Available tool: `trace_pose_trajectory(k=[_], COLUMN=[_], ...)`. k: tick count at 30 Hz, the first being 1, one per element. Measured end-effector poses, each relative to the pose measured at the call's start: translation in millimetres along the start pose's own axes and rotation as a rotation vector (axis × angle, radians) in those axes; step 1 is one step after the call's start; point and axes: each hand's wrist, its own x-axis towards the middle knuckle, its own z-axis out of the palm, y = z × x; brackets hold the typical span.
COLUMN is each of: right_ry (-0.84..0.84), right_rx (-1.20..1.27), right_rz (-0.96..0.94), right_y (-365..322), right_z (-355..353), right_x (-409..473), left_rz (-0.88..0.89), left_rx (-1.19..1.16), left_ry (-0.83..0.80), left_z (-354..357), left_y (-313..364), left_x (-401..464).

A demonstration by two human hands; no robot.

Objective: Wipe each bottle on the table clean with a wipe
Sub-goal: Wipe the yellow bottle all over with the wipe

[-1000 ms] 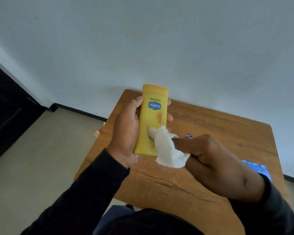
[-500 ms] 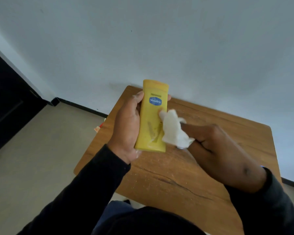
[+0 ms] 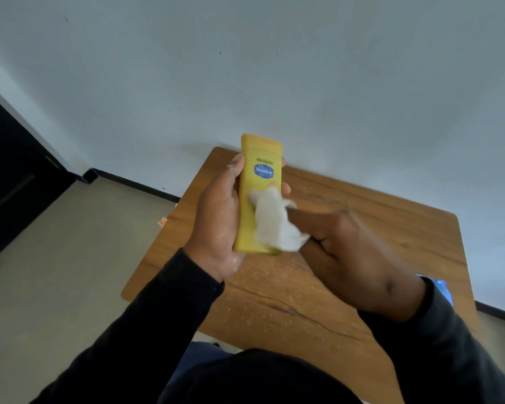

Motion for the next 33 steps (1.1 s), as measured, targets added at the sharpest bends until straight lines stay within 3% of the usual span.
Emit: trace_pose_trajectory(k=[2, 6, 10, 15, 19, 22, 25, 27, 30, 33], right_ry=[0.038, -0.136, 0.043, -0.087, 0.048, -0.014, -0.108, -0.062, 0.043, -0.033], right_rx=[-0.01, 0.191, 0.096, 0.205, 0.013, -0.003, 0.082, 0.015, -0.106, -0.031], right_rz=[0.048, -0.08, 0.0, -0.089, 0.012, 0.002, -0.087, -0.066, 0.033, -0.012], right_y=[6.9, -2.4, 11.3, 3.3, 12.9, 8.6, -8.4, -7.4, 5.0, 1.8], right_z=[-3.8, -2.3, -2.4, -2.1, 3.1, -1.0, 4.0, 8.6, 5.4, 4.5], right_x=[-0.3, -12.8, -5.6, -14.2, -9.3, -14.0, -14.5, -10.0, -7.7, -13.4], left_rz=[0.04, -0.022, 0.029, 0.03, 0.093, 0.125, 0.015, 0.016, 0.153, 0.138], left_rx=[-0.01, 0.006, -0.079, -0.008, -0.041, -0.06, -0.077, -0.104, -0.11, -0.104], left_ry=[0.022, 0.009, 0.053, 0.102, 0.203, 0.23, 0.209, 0.212, 0.293, 0.304], left_z=[-0.4, -3.3, 2.4, -0.1, 3.8, 3.5, 4.7, 6.3, 5.6, 3.6], left_y=[0.7, 3.9, 2.3, 0.1, -3.9, -5.1, -6.2, -6.6, -5.6, -8.0], left_x=[1.8, 2.6, 5.0, 7.1, 10.6, 12.1, 9.5, 10.7, 14.8, 14.3])
